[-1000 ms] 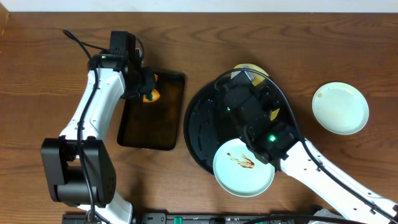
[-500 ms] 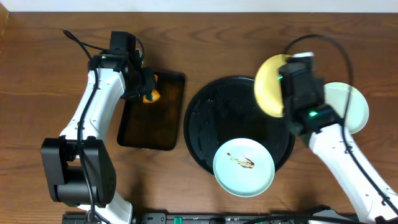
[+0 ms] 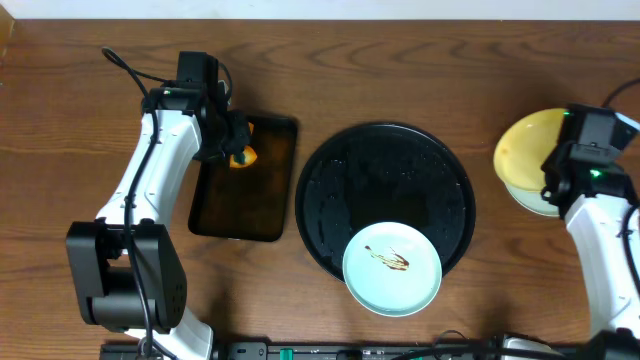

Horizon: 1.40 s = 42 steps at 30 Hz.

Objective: Clean dirty plates on tray and stack at the side
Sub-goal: 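Carry the yellow plate with the right gripper onto the blue plate, then release the yellow plate and move the right gripper to the blue plate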

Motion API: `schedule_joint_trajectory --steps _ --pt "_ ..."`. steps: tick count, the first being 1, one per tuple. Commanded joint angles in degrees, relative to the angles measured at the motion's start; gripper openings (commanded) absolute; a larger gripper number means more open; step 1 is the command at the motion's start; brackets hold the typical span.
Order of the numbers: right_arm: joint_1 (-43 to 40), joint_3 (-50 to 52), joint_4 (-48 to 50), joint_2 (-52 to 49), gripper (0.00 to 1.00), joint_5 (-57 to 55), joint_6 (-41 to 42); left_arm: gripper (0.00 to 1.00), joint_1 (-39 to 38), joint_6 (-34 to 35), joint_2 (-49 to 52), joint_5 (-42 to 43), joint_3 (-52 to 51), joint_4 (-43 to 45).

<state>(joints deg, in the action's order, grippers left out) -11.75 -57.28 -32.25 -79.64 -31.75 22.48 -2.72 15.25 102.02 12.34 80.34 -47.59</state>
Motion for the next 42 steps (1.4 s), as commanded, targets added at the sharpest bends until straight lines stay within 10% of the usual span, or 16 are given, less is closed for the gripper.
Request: schedule_joint_trajectory --steps 1,13,20,29,42 --pt "-3.8 -0.8 0.1 -2.8 0.01 4.1 4.3 0.08 0.2 0.5 0.7 0.5 -0.3 -0.2" --pt "-7.3 -0.8 1.0 -8.9 0.01 9.1 4.3 0.08 0.2 0.5 0.7 0.5 -0.3 -0.3" --pt "-7.3 -0.8 1.5 -6.2 0.47 23.5 1.1 0.08 0.2 0.5 0.7 0.5 -0.3 -0.3" --pt "-2.6 -0.8 -4.3 -1.6 0.5 55.4 -5.9 0.08 0.2 0.5 0.7 0.5 -0.3 -0.3" --pt "17.2 6.7 -24.5 -2.8 0.5 55.0 -6.6 0.09 0.2 0.5 0.7 0.5 -0.3 -0.4"
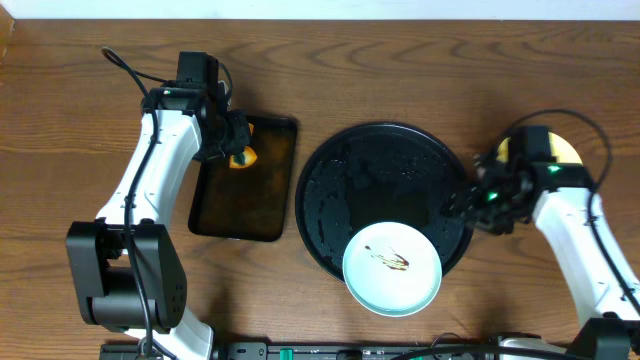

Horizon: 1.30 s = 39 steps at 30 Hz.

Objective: Clean dirty plates on tray and stack at the side
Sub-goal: 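Release the yellow plate and move the right gripper to the blue plate, then grasp the remaining blue plate rim with the right gripper and tilt it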

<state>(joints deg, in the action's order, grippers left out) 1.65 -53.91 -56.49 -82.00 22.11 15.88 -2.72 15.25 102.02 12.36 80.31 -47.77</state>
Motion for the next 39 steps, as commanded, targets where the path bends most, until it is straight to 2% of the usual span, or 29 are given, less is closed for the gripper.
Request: schedule_joint_trajectory --steps 1,5,12,14,18,21,32,39 --pt "4.9 4.5 0.0 -0.4 0.49 0.4 1.3 0.09 0.2 0.5 0.7 0.5 -0.3 -0.2" --pt "7.5 9.2 1.9 -0.4 0.48 -4.9 7.8 0.08 0.2 0.5 0.7 0.5 -0.3 -0.2" --pt "8.2 14.1 6.6 -0.4 0.38 -4.9 9.9 0.08 0.2 0.5 0.7 0.5 -0.3 -0.2" --pt "8.2 14.9 7.2 -0.4 0.32 -4.9 9.8 0.08 0.2 0.5 0.7 0.5 -0.3 -0.2" --pt "8.2 15.9 9.4 -0.4 0.11 -4.9 9.8 0.09 0.2 0.5 0.7 0.5 -0.3 -0.2" --pt "8.2 15.8 12.9 -0.4 0.01 -5.0 9.8 0.09 0.2 0.5 0.7 0.5 -0.3 -0.2" --pt "8.2 15.7 38.2 -0.4 0.01 -5.8 11.5 0.09 -0.1 0.5 0.7 1.0 -0.3 -0.6" --pt "9.5 15.8 37.0 -1.6 0.01 -8.2 11.5 0.08 -2.7 0.0 0.7 1.8 -0.3 -0.4"
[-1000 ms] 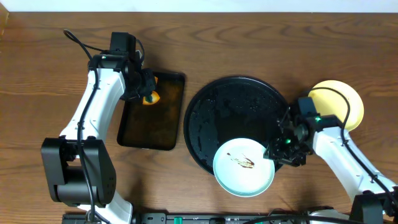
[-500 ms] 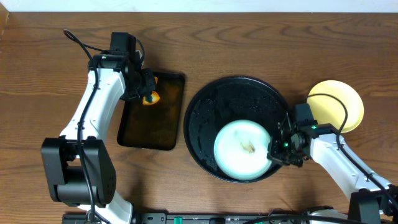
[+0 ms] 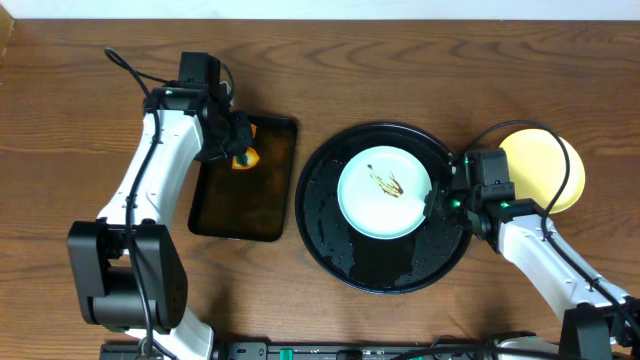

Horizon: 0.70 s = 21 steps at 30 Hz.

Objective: Clean dirty plates on tray and stack at the side
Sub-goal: 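Grasp the remaining blue plate rim with the right gripper and tilt it, then dip the sponge into the black tray with the left gripper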

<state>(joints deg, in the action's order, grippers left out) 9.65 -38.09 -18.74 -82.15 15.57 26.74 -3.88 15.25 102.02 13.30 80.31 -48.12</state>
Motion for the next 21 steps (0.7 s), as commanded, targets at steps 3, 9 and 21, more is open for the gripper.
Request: schedule_joint_trajectory --steps 3,9,21 --pt "2.5 0.0 -1.7 -2.8 0.01 -3.0 0.6 0.08 -2.9 -0.3 0.7 0.3 -0.3 0.6" --pt "3.7 0.0 -1.4 -5.8 0.01 -3.0 0.7 0.08 -5.0 -0.3 0.7 -7.0 -1.0 1.0" --pt "4.3 0.0 -1.4 -6.0 0.01 -3.0 0.6 0.07 -5.5 -8.7 0.8 -5.9 -16.1 13.1"
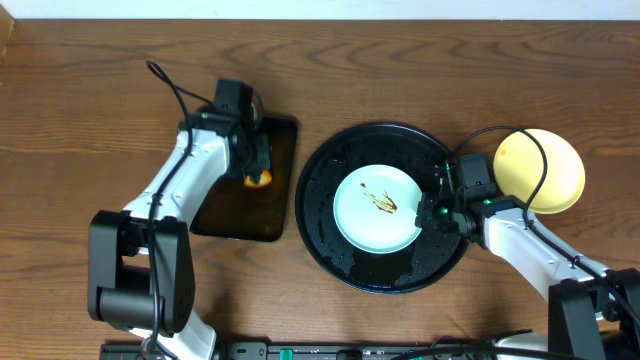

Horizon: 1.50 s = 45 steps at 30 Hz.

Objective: Clean dirty plates on tray and stack at the side
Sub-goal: 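Dip the sponge into the black tray with the left gripper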

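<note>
A pale blue plate (pixel 362 222) with a brown smear lies in the middle of the round black tray (pixel 330 165). My right gripper (pixel 431 211) is at the plate's right rim and looks shut on it. A yellow plate (pixel 545 165) lies on the table right of the tray. My left gripper (pixel 256 168) is over the right side of the small dark rectangular tray (pixel 225 215), shut on an orange sponge (pixel 259 180).
The black tray looks wet and speckled. A cable loops from the right arm over the yellow plate. The table's back edge runs along the top of the view.
My left gripper has moved with the orange sponge from the back left of the dark tray to its right side. The pale plate sits slightly lower and further left on the black tray.
At first the pale plate overhung the black tray's front edge, and my right gripper was over the yellow plate. Then the right gripper was beside the pale plate. Later the plate lay mid-tray with the gripper at its rim. Now the sponge has shifted toward it.
</note>
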Motion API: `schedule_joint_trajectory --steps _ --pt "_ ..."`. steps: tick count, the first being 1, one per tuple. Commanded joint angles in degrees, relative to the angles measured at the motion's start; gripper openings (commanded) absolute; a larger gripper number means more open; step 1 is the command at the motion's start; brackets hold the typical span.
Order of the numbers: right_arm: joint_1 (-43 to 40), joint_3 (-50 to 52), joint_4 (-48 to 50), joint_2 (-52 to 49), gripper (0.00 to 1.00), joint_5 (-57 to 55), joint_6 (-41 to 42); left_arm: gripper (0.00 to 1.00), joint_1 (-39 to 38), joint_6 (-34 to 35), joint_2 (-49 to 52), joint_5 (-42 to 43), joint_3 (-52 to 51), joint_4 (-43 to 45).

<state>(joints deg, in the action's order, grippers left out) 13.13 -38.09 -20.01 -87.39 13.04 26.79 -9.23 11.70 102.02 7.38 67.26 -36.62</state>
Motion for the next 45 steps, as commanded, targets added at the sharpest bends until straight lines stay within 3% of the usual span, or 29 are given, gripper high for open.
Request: schedule_joint_trajectory --steps 1,4,6,9,11,14,15,17,22,24,28,33,39,45 --pt "0.8 0.0 -0.2 -0.8 0.01 -0.4 0.6 0.08 -0.1 -6.1 0.8 -0.6 -4.5 2.9" --pt "0.8 0.0 -0.2 -0.8 0.01 -0.4 0.6 0.08 -0.1 -5.4 0.8 -8.6 -8.7 6.6" --pt "0.8 0.0 -0.3 -0.8 0.01 -0.4 0.6 0.08 -0.1 -0.5 0.8 -15.9 -11.0 8.5" --pt "0.8 0.0 -0.3 -0.8 0.01 -0.4 0.6 0.08 -0.1 5.9 0.8 -17.4 -12.4 9.1" --pt "0.8 0.0 -0.3 -0.8 0.01 -0.4 0.6 0.07 -0.1 3.3 0.8 -7.5 -12.5 9.8" --pt "0.8 0.0 -0.3 -0.8 0.01 -0.4 0.6 0.07 -0.1 -9.9 0.8 16.7 -12.5 12.5" --pt "0.8 0.0 -0.3 -0.8 0.01 -0.4 0.6 0.07 -0.1 -11.9 0.8 19.7 -12.5 13.4" --pt "0.8 0.0 -0.4 -0.8 0.01 -0.4 0.6 0.08 -0.1 -9.1 0.8 14.3 -12.5 14.9" --pt "0.8 0.0 -0.6 -0.8 0.01 -0.4 0.6 0.08 -0.1 9.1 0.8 -10.7 -12.5 14.2" --pt "0.8 0.0 -0.6 -0.8 0.01 -0.4 0.6 0.07 -0.1 9.1 0.8 -8.7 -12.4 14.1" --pt "0.8 0.0 -0.6 -0.8 0.01 -0.4 0.6 0.07 -0.1 -3.2 0.7 8.5 -12.4 15.1" --pt "0.8 0.0 -0.7 -0.8 0.01 -0.4 0.6 0.07 -0.1 1.1 -0.2 3.8 -11.6 15.9" --pt "0.8 0.0 -1.0 -0.8 0.01 -0.4 0.6 0.07 -0.1 1.0 -6.6 3.2 -11.0 16.4" --pt "0.8 0.0 -1.0 -0.8 0.01 -0.4 0.6 0.08 -0.1 1.0 -12.8 -2.9 -11.0 16.7"
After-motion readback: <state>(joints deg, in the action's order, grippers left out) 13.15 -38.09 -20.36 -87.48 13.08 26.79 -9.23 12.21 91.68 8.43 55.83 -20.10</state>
